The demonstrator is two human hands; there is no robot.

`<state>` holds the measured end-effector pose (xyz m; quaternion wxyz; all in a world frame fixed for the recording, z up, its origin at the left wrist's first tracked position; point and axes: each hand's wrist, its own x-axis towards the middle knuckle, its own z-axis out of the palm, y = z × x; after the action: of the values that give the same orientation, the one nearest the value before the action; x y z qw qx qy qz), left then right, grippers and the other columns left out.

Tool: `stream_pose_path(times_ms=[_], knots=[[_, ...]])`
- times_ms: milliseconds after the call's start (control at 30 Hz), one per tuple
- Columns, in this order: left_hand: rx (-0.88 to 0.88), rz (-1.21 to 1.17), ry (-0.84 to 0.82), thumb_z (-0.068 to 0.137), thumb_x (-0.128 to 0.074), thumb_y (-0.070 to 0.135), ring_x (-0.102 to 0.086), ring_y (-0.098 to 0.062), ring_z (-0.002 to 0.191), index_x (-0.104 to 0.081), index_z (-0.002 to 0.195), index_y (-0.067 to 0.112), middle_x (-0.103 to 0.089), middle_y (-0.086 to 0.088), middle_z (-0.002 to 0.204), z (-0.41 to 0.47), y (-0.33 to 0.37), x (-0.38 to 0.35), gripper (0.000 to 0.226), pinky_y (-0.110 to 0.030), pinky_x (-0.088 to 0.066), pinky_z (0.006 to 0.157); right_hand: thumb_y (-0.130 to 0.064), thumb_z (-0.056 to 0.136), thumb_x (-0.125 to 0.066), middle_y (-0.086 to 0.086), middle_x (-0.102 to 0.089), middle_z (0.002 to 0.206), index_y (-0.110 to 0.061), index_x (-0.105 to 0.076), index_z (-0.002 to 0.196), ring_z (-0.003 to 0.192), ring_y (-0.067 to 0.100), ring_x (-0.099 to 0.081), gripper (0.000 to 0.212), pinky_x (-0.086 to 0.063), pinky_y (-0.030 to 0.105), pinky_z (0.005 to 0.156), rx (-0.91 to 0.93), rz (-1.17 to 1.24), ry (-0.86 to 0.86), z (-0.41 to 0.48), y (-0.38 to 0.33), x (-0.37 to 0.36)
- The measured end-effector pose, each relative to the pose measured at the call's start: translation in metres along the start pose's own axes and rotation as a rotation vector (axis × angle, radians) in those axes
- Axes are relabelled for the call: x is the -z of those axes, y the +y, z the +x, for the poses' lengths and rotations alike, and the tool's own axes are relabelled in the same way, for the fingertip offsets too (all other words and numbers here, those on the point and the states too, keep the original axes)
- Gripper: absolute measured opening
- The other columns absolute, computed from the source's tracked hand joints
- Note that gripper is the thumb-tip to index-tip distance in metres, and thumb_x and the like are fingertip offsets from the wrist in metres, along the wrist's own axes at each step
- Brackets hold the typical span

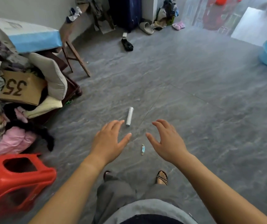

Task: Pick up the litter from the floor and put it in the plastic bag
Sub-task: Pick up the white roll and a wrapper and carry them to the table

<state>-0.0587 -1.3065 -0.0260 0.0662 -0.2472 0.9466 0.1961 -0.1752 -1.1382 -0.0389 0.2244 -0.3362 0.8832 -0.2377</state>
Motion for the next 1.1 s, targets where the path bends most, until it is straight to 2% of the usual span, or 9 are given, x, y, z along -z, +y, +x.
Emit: stream_pose_path(times_ms=[100,233,400,467,600,700,833,967,1100], knots=[[-0.108,0.022,-0.085,0.074,-0.021,0.069,-0.039,-0.018,0.13,-0.039,0.137,0.023,-0.044,0.002,0.14,0.055,-0.025,0.005,0.08,-0.036,-0.033,0.105,-0.049,0.091,-0.042,0.0,-0.038,0.142,-0.017,-0.037,0.135,0.131,0.017,-0.032,0.055,-0.029,0.03,0.106,-0.117,0.048,0.074,0.034,-0.004,-0.012],[-0.312,0.058,-0.214,0.087,-0.045,0.054,-0.041,-0.018,0.128,-0.039,0.136,0.023,-0.045,0.004,0.139,0.14,-0.055,0.008,0.059,-0.037,-0.036,0.099,-0.045,0.091,-0.046,0.002,-0.042,0.139,-0.014,-0.042,0.132,0.129,0.019,-0.036,0.052,-0.031,0.032,0.105,-0.335,0.107,0.205,0.073,-0.015,-0.039],[-0.487,0.131,-0.366,0.088,-0.047,0.051,-0.04,-0.022,0.129,-0.037,0.138,0.022,-0.044,0.0,0.141,0.23,-0.082,0.006,0.058,-0.041,-0.038,0.1,-0.034,0.088,-0.056,0.007,-0.05,0.128,-0.008,-0.051,0.122,0.122,0.022,-0.044,0.043,-0.03,0.028,0.101,-0.703,0.295,0.448,0.1,-0.028,-0.083],[-0.521,0.125,-0.405,0.087,-0.043,0.055,-0.039,-0.022,0.13,-0.037,0.138,0.021,-0.044,-0.001,0.141,0.25,-0.089,-0.002,0.062,-0.045,-0.039,0.102,-0.035,0.088,-0.056,0.007,-0.05,0.128,-0.009,-0.052,0.122,0.12,0.023,-0.046,0.043,-0.033,0.029,0.1,-0.801,0.325,0.467,0.107,-0.028,-0.104],[-0.561,0.071,-0.469,0.085,-0.041,0.056,-0.042,-0.023,0.127,-0.039,0.136,0.02,-0.046,-0.003,0.139,0.262,-0.107,-0.047,0.063,-0.045,-0.039,0.102,-0.036,0.088,-0.055,0.006,-0.05,0.128,-0.011,-0.051,0.122,0.121,0.023,-0.045,0.043,-0.035,0.033,0.1,-0.866,0.352,0.446,0.115,-0.009,-0.155],[-0.575,0.032,-0.493,0.087,-0.047,0.05,-0.043,-0.022,0.126,-0.042,0.134,0.019,-0.049,-0.001,0.135,0.258,-0.124,-0.11,0.056,-0.043,-0.039,0.101,-0.038,0.088,-0.055,0.005,-0.05,0.128,-0.012,-0.052,0.122,0.121,0.024,-0.045,0.043,-0.034,0.032,0.1,-0.911,0.37,0.442,0.116,0.025,-0.211],[-0.572,-0.031,-0.522,0.089,-0.051,0.042,-0.045,-0.021,0.124,-0.044,0.133,0.017,-0.05,-0.002,0.134,0.257,-0.152,-0.241,0.051,-0.038,-0.037,0.101,-0.038,0.087,-0.056,0.004,-0.048,0.131,-0.014,-0.05,0.125,0.122,0.023,-0.043,0.045,-0.033,0.032,0.099,-0.918,0.367,0.403,0.125,0.093,-0.321],[-0.709,0.055,-0.547,0.089,-0.05,0.044,-0.044,-0.022,0.125,-0.042,0.135,0.019,-0.048,-0.003,0.135,0.281,-0.204,-0.383,0.053,-0.037,-0.037,0.102,-0.037,0.087,-0.056,0.005,-0.047,0.132,-0.013,-0.049,0.126,0.125,0.023,-0.04,0.046,-0.029,0.028,0.101,-0.886,0.328,0.375,0.149,0.169,-0.454],[-0.895,0.237,-0.528,0.089,-0.047,0.049,-0.043,-0.023,0.126,-0.039,0.137,0.023,-0.044,-0.003,0.139,0.33,-0.258,-0.521,0.055,-0.039,-0.04,0.099,-0.037,0.087,-0.056,0.004,-0.047,0.13,-0.015,-0.049,0.125,0.122,0.024,-0.041,0.045,-0.035,0.035,0.099,-0.861,0.304,0.383,0.19,0.252,-0.577]])
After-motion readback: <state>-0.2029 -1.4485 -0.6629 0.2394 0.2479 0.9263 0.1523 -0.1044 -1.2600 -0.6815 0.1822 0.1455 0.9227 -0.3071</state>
